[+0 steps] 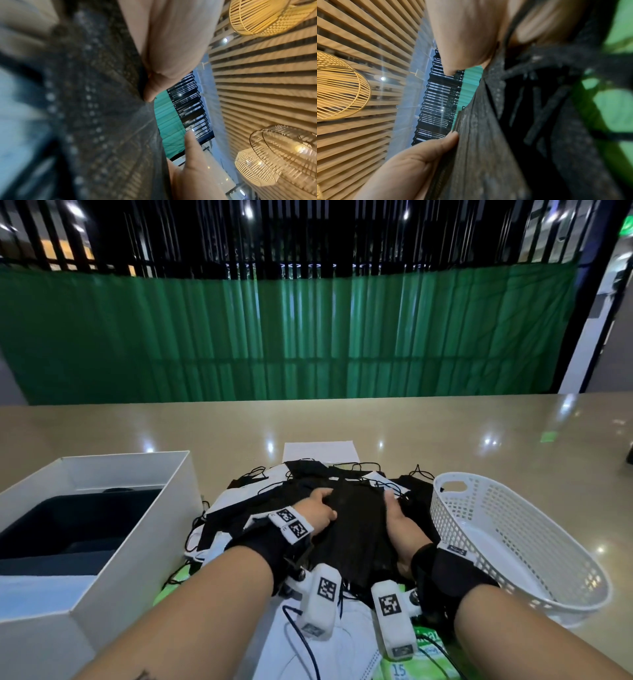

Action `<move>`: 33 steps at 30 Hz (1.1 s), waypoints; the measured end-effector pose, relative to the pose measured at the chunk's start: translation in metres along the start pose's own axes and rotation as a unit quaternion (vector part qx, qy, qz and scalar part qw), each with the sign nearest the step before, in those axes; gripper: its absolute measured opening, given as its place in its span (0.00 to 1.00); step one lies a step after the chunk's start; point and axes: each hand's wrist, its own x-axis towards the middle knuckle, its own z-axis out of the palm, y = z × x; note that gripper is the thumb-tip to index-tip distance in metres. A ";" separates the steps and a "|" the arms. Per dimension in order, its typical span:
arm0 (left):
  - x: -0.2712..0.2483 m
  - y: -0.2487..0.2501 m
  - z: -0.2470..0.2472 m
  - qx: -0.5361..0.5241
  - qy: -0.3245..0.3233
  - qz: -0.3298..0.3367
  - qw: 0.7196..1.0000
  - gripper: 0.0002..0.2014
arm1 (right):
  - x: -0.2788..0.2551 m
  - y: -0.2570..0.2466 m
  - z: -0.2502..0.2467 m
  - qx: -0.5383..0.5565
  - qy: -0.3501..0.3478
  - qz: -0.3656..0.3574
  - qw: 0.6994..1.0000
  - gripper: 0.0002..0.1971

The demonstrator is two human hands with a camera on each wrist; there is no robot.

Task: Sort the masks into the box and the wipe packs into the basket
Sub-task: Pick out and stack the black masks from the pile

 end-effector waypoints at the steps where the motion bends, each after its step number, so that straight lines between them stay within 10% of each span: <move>1: 0.000 0.000 -0.001 -0.012 0.008 -0.005 1.000 0.28 | -0.005 -0.002 0.003 0.005 -0.019 0.006 1.000 0.45; 6: -0.003 0.009 0.000 0.002 0.039 0.014 0.999 0.32 | -0.020 -0.006 0.008 0.025 -0.093 -0.047 0.994 0.14; 16: -0.009 0.004 -0.013 -0.202 0.028 0.061 0.977 0.64 | -0.042 -0.019 0.011 0.055 -0.117 -0.137 0.982 0.14; 23: -0.028 0.022 -0.050 -0.374 -0.015 0.164 0.913 0.43 | -0.064 -0.072 0.007 0.083 -0.128 -0.282 0.947 0.13; 29: -0.045 0.028 -0.051 -0.303 -0.056 0.217 0.926 0.31 | -0.062 -0.064 0.014 -0.081 -0.168 -0.275 0.943 0.30; 33: -0.052 0.026 -0.053 -0.288 -0.069 0.248 0.922 0.20 | -0.067 -0.061 0.018 -0.077 -0.180 -0.251 0.948 0.25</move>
